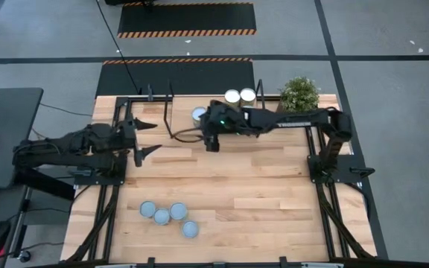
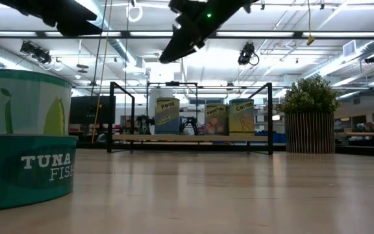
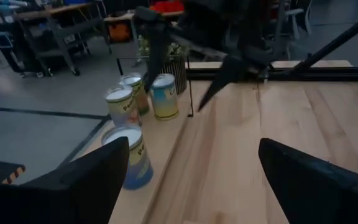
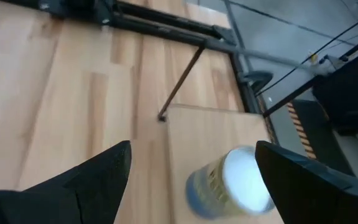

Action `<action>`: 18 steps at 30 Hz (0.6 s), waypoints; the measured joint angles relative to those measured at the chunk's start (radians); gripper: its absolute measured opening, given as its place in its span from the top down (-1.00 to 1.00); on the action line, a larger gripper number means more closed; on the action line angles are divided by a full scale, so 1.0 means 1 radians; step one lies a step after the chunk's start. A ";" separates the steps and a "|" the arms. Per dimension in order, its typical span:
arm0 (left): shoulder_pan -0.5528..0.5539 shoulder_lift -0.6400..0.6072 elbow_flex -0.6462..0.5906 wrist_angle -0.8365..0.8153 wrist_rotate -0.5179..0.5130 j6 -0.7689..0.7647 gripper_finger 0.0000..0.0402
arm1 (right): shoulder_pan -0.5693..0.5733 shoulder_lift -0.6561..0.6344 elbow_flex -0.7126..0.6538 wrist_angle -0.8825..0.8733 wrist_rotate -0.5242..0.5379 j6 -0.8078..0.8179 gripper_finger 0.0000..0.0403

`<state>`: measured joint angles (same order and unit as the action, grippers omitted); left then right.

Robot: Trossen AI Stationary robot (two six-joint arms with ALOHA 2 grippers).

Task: Pick and place cans onto a shelf
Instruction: Put the canned peas on the shelf

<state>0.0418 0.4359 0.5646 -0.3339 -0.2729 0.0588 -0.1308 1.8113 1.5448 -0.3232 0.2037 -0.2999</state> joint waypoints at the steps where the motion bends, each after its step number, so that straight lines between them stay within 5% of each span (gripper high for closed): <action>1: 0.000 -0.014 -0.014 0.002 0.000 0.002 -0.81 | -0.011 0.018 0.025 -0.002 -0.005 -0.005 -0.75; 18: 0.000 -0.229 -0.265 0.140 -0.001 -0.017 -0.81 | -0.142 0.364 0.476 -0.238 -0.113 -0.028 -0.83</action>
<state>0.0418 0.2068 0.2991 -0.1939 -0.2737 0.0418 -0.2727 2.1757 2.0204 -0.5609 0.0909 -0.3279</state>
